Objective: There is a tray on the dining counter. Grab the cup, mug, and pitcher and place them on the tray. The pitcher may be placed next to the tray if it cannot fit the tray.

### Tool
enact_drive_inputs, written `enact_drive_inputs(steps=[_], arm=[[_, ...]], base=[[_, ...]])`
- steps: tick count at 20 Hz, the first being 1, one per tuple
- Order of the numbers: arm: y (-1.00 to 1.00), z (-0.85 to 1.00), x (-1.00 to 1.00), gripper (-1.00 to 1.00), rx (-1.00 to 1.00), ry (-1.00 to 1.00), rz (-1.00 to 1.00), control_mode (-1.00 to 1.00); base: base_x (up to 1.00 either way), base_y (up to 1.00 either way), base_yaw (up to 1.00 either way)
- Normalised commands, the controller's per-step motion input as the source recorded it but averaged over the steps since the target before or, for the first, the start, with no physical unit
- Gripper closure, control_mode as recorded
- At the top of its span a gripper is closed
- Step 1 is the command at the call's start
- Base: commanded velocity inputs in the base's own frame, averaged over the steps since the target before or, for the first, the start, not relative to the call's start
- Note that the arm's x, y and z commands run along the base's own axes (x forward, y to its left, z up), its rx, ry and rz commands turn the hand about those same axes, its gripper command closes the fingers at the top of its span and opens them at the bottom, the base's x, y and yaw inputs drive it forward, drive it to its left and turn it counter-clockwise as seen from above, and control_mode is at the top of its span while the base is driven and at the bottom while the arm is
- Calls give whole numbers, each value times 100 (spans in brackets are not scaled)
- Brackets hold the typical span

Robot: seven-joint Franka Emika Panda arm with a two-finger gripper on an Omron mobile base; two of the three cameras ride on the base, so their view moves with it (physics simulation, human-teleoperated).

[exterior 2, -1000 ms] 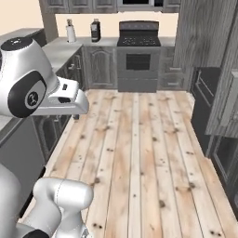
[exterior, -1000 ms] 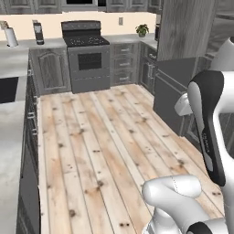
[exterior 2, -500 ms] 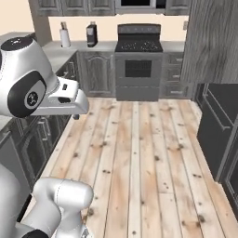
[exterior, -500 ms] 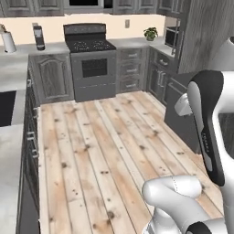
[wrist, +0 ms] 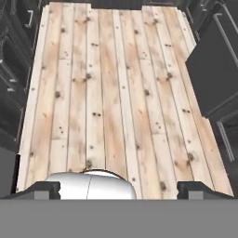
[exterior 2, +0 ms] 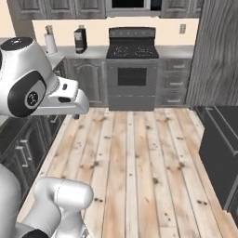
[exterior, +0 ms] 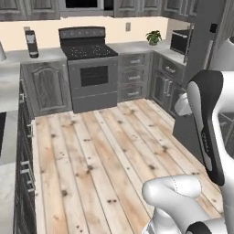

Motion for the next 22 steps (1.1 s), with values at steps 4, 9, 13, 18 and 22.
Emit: enact_drive_inputs(steps=[4, 9, 13, 18, 22], arm=[[0, 0, 0, -100, 0, 0, 0, 100], [0, 0, 0, -100, 0, 0, 0, 100], [0, 0, 0, -100, 0, 0, 0, 100], [0, 0, 0, -100, 0, 0, 0, 100], [0, 0, 0, -100, 0, 0, 0, 100]], base=[[100, 11, -17], [100, 21, -16], [100, 31, -17], [100, 36, -18], [100, 34, -23]])
